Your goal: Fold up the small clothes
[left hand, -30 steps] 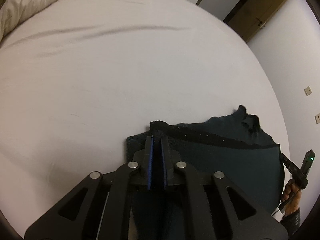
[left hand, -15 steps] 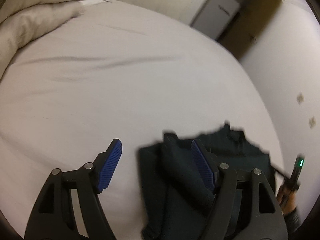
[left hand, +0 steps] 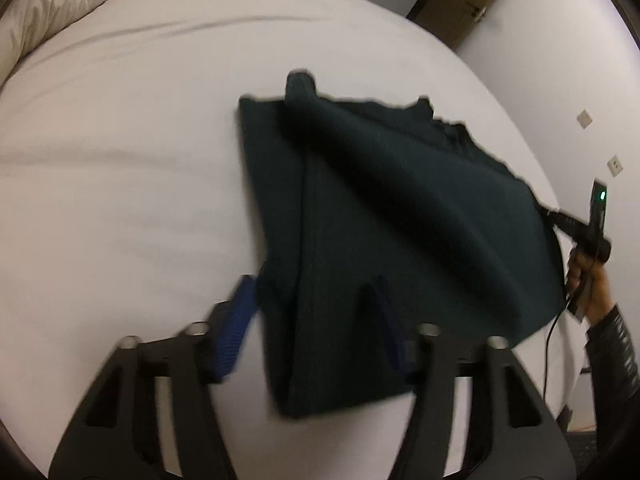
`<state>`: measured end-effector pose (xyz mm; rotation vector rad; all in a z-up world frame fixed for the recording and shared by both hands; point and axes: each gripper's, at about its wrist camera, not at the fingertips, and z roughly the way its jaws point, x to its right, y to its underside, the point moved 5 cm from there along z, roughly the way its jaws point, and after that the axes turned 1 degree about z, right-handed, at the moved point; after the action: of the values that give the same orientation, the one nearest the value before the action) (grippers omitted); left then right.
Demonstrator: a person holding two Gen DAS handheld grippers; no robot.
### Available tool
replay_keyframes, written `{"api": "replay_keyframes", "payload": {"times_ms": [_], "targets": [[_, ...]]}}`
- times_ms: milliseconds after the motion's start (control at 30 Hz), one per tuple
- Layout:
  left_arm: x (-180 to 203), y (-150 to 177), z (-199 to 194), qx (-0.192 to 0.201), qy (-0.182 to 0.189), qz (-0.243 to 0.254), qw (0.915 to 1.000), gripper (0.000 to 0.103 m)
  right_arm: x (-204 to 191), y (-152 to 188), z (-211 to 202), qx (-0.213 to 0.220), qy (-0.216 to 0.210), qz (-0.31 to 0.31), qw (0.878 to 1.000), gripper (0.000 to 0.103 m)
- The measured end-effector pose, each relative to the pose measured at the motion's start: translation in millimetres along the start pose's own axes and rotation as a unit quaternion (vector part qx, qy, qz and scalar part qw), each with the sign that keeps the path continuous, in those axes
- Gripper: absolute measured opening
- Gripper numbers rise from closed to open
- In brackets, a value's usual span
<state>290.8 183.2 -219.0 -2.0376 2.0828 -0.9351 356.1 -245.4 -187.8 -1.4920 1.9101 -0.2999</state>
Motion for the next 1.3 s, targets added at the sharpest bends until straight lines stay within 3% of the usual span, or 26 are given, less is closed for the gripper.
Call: {"api": "replay_keyframes", "payload": {"times_ms": [100,233,467,633,733,867,967,1133,1233,1300], "targets": [[-3.9,10.6,-4.1,0.001,0.021,-0.014,0.9997,0.033,0.9,0.1,-0.6,0.0,-0.002,0.005,1.0,0.007],[-0.6,21.5,-10.0,0.018,0.02,-0.015,0.9995,0.023,1.8,1.3,-1.3,0.0,-0.003,0.009,1.0,0.007],[4.2,28.2,-12.6,0.039,0.0,-0.004,0.9992,0.019,-0.6,0.5,-0.2,-0.001,0.004,0.0,1.0,0.007],[10.5,31.7,-22.8,0.06,-0.02,0.014,0.9979,0.007,-1.9,0.8,1.0,-0.002,0.007,-0.003,1.0,0.007],[12.6,42.0,-31.0,0.074,-0.029,0.016,0.9967,0.005,-1.2,0.4,1.4,0.0,0.008,-0.003,1.0,0.007],[-9.9,72.5,-37.7,0.089,-0.018,-0.06,0.9941,0.004,0.5,1.4,1.6,0.007,0.01,0.005,1.0,0.007],[-26.3,83.9,-32.7,0.089,0.017,-0.106,0.9902,0.006,0.7,3.0,4.0,0.007,0.016,0.004,1.0,0.007],[-23.7,83.4,-35.9,0.076,0.01,-0.088,0.9931,0.009,1.1,2.9,3.4,0.009,0.021,0.004,1.0,0.007],[-29.3,81.7,-44.8,0.072,0.024,-0.107,0.9914,0.013,2.9,3.7,-0.6,0.007,0.007,0.016,1.0,0.012],[-32.4,75.9,-56.3,0.081,-0.004,-0.106,0.9911,0.013,5.9,4.3,-8.4,0.013,0.009,0.02,1.0,0.017]]}}
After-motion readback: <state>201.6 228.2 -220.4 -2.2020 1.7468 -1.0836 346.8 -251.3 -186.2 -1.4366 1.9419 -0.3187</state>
